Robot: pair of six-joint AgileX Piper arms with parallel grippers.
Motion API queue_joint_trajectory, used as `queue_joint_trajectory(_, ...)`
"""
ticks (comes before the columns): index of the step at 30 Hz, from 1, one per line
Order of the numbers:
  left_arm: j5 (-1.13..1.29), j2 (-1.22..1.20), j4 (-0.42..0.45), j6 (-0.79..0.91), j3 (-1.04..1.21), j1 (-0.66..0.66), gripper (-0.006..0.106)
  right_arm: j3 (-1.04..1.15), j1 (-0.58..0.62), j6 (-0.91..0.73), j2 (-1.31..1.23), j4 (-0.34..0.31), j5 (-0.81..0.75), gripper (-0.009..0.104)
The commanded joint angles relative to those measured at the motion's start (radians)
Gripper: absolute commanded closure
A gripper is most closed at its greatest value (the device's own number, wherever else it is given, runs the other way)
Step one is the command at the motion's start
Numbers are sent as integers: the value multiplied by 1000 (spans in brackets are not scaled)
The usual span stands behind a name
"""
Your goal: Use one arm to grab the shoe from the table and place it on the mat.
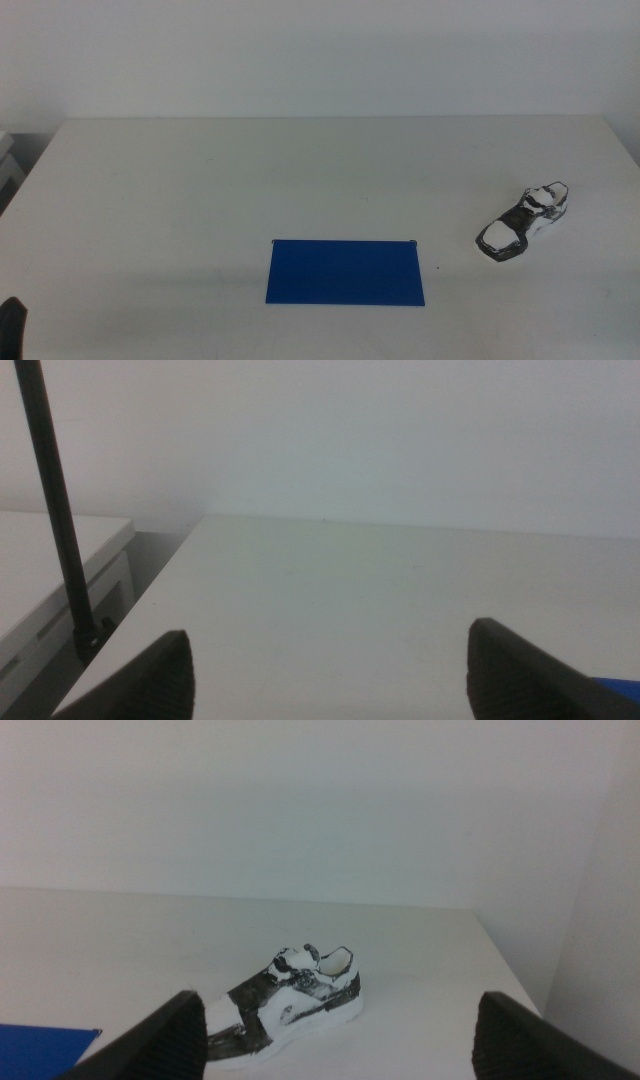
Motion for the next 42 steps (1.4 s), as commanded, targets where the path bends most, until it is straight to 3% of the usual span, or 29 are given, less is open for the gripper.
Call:
queue_joint_trajectory(1,-81,-7,-4,-3,5,-5,7,-31,1,-8,-26,-9,-54,8)
queue_joint_trajectory(10,-81,-7,-4,-3,5,-5,7,-266,1,-8,87,-9,253,8)
queue_joint_trajectory(20,-81,-7,-4,-3,5,-5,7,-495,1,-7,391,-9,350,8)
queue_joint_trajectory(26,-81,-7,-4,-3,5,-5,7,-668,1,6,607,-17,519,8)
queue_joint_trajectory(42,-81,-7,-4,-3,5,-5,7,-1178,1,275,1103,-82,872,8)
